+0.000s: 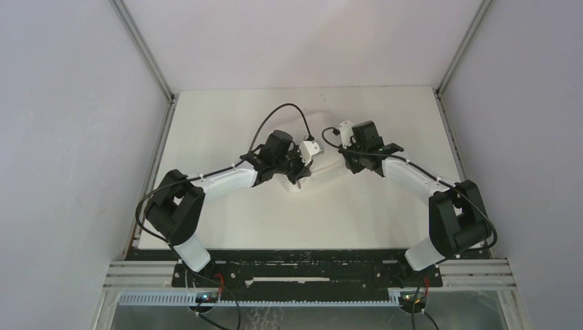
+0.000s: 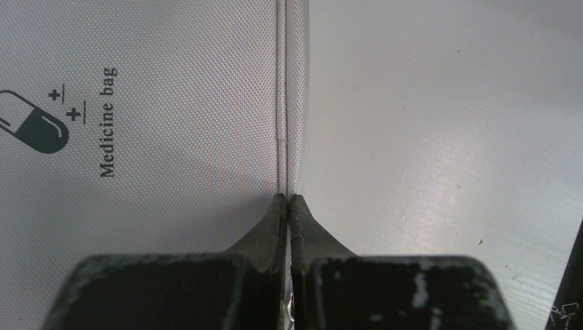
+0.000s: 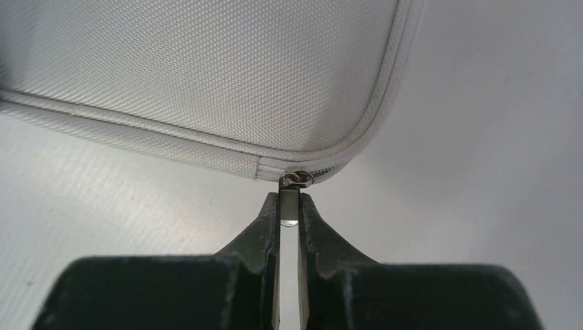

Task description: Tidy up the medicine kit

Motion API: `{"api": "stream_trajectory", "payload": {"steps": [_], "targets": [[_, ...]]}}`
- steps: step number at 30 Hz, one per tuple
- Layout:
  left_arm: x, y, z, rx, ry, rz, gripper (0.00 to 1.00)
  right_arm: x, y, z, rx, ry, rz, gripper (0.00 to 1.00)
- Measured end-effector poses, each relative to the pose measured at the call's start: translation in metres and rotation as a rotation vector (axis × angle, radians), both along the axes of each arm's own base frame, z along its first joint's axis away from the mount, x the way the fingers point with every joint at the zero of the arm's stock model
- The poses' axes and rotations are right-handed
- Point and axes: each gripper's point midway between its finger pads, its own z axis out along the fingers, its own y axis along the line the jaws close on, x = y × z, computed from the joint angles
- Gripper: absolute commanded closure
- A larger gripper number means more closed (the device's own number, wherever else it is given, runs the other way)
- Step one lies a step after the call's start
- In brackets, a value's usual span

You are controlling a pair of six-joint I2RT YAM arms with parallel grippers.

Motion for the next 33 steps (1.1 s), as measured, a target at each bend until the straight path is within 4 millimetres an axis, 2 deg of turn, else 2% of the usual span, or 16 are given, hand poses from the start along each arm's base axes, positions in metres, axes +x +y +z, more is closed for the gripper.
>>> {"api": "stream_trajectory", "payload": {"steps": [8, 23, 31, 33], "targets": [[0.000, 0.005, 0.000, 0.034, -0.051, -0.027, 1.00, -0.004, -0.003, 0.002, 0.166, 0.136, -0.048, 1.00], [-0.001, 0.009, -0.001, 0.123, -0.163, -0.104, 1.00, 0.000, -0.018, 0.001, 0.541, 0.399, -0.251, 1.00], [-0.002, 0.017, -0.002, 0.180, -0.208, -0.151, 1.00, 0.006, -0.020, 0.004, 0.647, 0.469, -0.278, 1.00], [-0.002, 0.018, -0.002, 0.193, -0.220, -0.162, 1.00, 0.006, -0.019, 0.005, 0.658, 0.479, -0.274, 0.97]]}}
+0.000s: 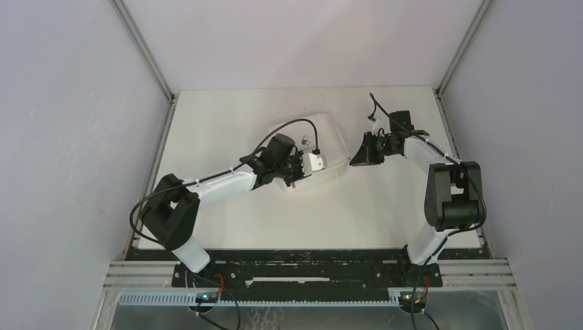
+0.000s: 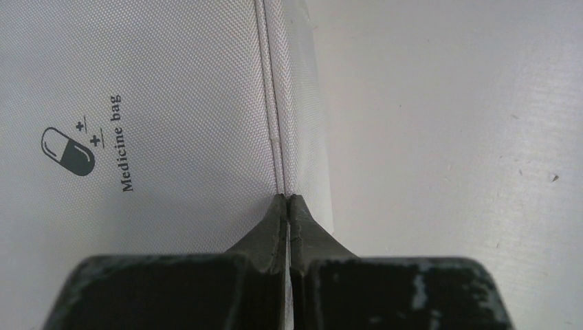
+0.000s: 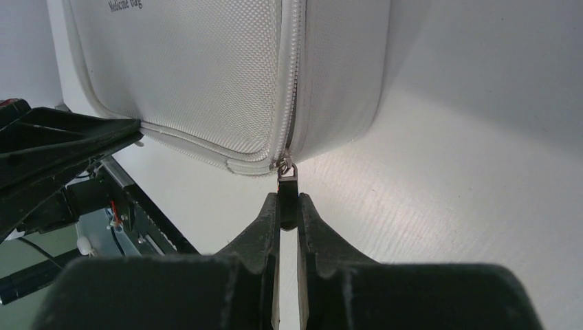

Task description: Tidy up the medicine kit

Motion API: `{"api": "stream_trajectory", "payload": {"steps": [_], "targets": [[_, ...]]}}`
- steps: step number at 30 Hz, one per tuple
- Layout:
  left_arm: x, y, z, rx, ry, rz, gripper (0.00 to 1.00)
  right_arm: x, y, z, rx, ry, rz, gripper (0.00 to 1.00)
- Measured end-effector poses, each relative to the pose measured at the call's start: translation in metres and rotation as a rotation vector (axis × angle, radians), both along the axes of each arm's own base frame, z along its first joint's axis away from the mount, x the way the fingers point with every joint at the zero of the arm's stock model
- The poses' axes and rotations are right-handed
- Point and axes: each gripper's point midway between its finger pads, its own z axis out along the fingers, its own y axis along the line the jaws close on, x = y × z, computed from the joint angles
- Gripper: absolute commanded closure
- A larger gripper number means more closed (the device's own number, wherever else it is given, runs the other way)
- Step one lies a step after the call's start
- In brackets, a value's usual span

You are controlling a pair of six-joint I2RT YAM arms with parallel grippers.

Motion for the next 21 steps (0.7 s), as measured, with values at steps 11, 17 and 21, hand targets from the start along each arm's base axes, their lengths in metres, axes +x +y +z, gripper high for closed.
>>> {"api": "stream_trajectory", "payload": {"steps": [11, 17, 21], "targets": [[-0.004, 0.011, 0.001, 0.055, 0.023, -0.011, 1.00, 0.003, -0.001, 0.003, -0.029, -0.120, 0.127, 0.85], [-0.006, 0.015, 0.000, 0.070, 0.042, -0.009, 1.00, -0.001, 0.010, 0.000, -0.047, -0.166, 0.212, 0.94], [-0.007, 0.015, 0.000, 0.073, 0.047, -0.009, 1.00, -0.006, 0.016, 0.001, -0.039, -0.185, 0.259, 1.00]]}}
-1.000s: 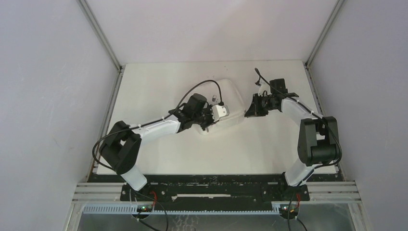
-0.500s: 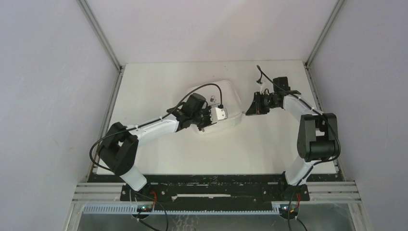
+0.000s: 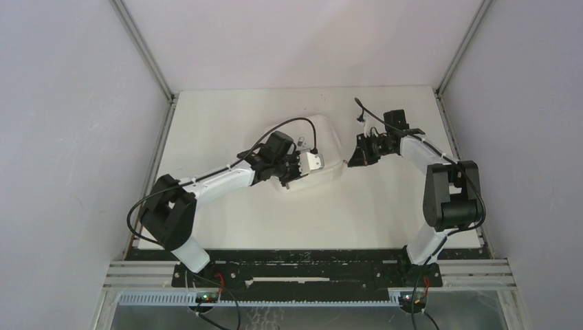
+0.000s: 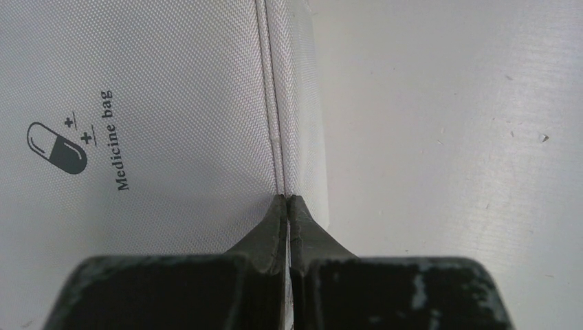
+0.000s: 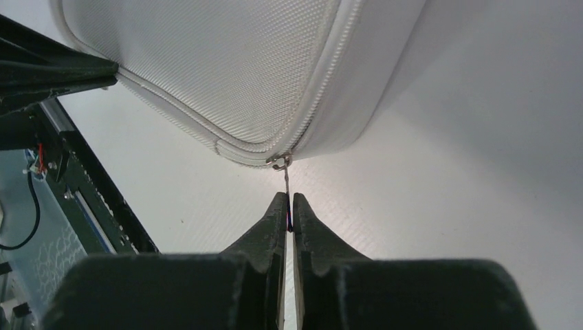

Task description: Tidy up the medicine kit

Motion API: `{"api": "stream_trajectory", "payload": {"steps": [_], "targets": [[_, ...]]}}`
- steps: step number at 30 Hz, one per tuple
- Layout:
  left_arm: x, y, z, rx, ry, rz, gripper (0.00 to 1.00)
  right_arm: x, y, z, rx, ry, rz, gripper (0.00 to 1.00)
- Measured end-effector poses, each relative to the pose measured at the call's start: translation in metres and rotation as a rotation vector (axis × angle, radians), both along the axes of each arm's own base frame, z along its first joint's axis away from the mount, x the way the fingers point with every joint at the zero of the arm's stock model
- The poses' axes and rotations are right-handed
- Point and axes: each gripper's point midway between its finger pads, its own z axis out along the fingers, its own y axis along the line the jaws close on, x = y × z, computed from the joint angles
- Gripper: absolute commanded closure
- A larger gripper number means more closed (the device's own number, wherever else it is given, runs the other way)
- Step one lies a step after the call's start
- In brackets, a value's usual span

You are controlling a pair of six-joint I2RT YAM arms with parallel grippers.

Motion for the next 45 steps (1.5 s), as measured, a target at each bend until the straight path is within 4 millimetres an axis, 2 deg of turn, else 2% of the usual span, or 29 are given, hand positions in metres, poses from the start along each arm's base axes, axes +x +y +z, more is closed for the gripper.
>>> {"api": "stream_trajectory", "payload": {"steps": [10, 13, 19, 22, 25, 27, 32, 37, 39, 42, 45], "targets": [[-0.001, 0.002, -0.001, 0.022, -0.014, -0.037, 1.00, 0.004, -0.002, 0.001, -0.120, -0.106, 0.009, 1.00], [-0.002, 0.003, 0.000, 0.037, -0.021, -0.059, 0.96, 0.008, -0.002, 0.006, -0.166, -0.146, -0.010, 1.00], [-0.005, 0.004, 0.003, 0.045, -0.012, -0.059, 0.55, 0.006, 0.000, 0.005, -0.156, -0.128, -0.045, 1.00], [-0.010, 0.003, 0.002, 0.059, -0.003, -0.045, 0.37, 0.004, 0.001, 0.004, -0.142, -0.116, -0.057, 1.00], [-0.012, -0.004, 0.004, 0.064, -0.019, -0.036, 0.23, 0.003, 0.002, 0.003, -0.133, -0.106, -0.062, 1.00], [-0.012, -0.011, 0.008, 0.068, -0.042, -0.037, 0.20, 0.003, 0.002, 0.003, -0.126, -0.102, -0.067, 1.00], [-0.002, -0.047, 0.022, 0.063, -0.135, -0.054, 0.20, 0.003, 0.001, 0.003, -0.117, -0.099, -0.073, 1.00], [0.012, -0.074, 0.013, 0.099, -0.177, -0.061, 0.25, 0.003, 0.001, 0.003, -0.107, -0.095, -0.077, 1.00], [0.018, -0.078, 0.004, 0.123, -0.183, -0.060, 0.31, 0.003, 0.000, 0.003, -0.104, -0.092, -0.079, 1.00], [0.023, -0.076, -0.006, 0.156, -0.192, -0.056, 0.45, 0.003, 0.001, 0.003, -0.101, -0.089, -0.080, 1.00], [0.031, -0.075, -0.005, 0.174, -0.232, -0.048, 0.62, 0.002, 0.001, 0.002, -0.099, -0.087, -0.081, 1.00]]}}
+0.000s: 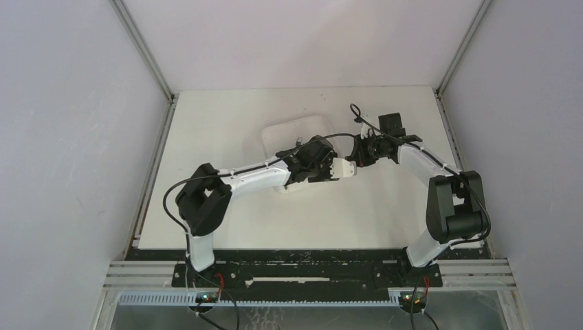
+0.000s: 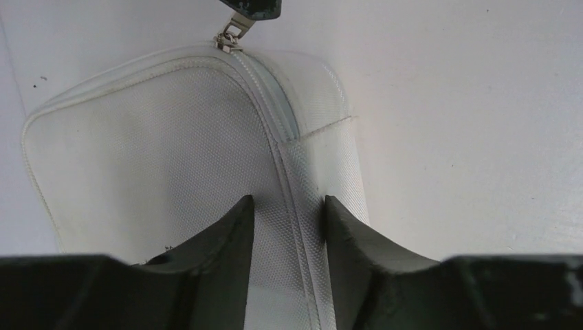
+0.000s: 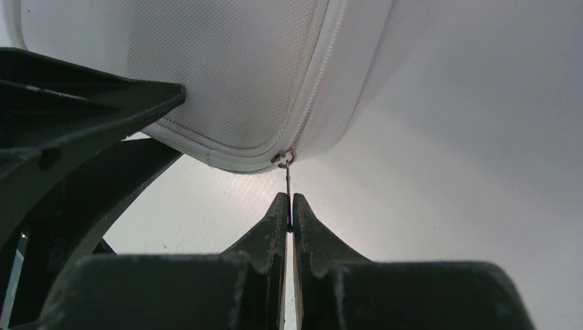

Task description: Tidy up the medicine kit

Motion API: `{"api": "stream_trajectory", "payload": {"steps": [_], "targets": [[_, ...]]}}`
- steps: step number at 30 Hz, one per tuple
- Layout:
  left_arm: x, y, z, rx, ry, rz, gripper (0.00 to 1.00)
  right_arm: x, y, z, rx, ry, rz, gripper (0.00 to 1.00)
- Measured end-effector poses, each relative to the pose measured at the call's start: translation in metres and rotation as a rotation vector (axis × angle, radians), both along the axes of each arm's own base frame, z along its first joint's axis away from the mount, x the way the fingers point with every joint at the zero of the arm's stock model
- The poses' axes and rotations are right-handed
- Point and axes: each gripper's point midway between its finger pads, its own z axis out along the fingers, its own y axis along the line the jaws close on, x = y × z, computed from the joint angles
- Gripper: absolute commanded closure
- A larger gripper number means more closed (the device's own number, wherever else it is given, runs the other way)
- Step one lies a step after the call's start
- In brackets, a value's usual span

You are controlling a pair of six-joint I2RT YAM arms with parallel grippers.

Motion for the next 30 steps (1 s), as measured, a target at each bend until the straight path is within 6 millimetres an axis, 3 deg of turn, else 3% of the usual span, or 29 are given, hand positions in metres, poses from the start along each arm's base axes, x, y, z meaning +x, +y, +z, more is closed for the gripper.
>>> {"api": "stream_trajectory", "payload": {"steps": [6, 7, 15, 24, 30], "targets": [[-0.007, 0.002, -0.005, 0.006, -0.021, -0.015, 0.98, 0.000, 0.001, -0.001, -0.011, -0.021, 0.025, 1.00], [-0.008, 0.003, -0.005, 0.003, -0.025, -0.016, 0.99, 0.000, 0.001, -0.002, -0.014, -0.026, 0.033, 1.00], [-0.020, 0.024, -0.007, 0.007, -0.038, -0.035, 1.00, -0.015, 0.010, -0.002, -0.023, -0.041, 0.083, 1.00], [-0.048, 0.051, -0.008, 0.058, -0.040, -0.184, 1.00, -0.031, 0.019, -0.004, -0.060, -0.060, 0.110, 1.00], [-0.064, 0.067, -0.008, 0.099, -0.040, -0.283, 1.00, -0.029, 0.023, -0.003, -0.080, -0.088, 0.112, 1.00]]}}
